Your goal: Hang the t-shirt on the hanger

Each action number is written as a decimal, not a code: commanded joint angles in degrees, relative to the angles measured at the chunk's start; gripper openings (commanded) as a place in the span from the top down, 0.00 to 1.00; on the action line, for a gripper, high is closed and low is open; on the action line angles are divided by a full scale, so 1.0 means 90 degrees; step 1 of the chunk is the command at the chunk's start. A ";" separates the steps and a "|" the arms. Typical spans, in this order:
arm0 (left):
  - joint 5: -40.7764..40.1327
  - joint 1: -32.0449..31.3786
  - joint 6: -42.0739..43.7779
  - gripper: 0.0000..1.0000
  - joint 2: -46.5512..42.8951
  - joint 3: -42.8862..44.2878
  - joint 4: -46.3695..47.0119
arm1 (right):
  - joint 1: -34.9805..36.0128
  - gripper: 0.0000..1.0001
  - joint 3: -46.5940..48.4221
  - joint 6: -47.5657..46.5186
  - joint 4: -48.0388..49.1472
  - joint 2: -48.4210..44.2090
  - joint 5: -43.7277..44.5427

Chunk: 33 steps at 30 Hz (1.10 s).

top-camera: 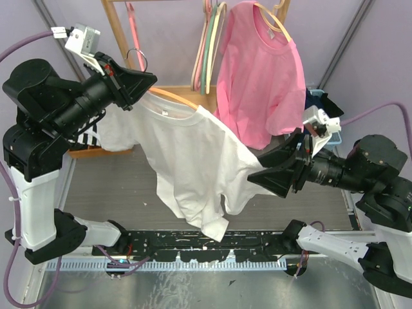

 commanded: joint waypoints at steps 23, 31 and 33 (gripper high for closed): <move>0.1095 0.0020 -0.0090 1.00 0.0096 -0.0481 -0.0357 | 0.0005 0.31 0.3073 -0.0551 -0.0891 0.2607 0.1319; 0.1069 0.0017 -0.0145 1.00 0.0018 -0.0854 -0.0202 | 0.0005 0.31 0.2708 -0.0486 -0.0667 0.2750 0.0712; 0.1057 0.0017 -0.0147 1.00 0.0017 -0.0896 -0.0160 | 0.0013 0.31 0.2568 -0.0474 -0.0655 0.2763 0.0550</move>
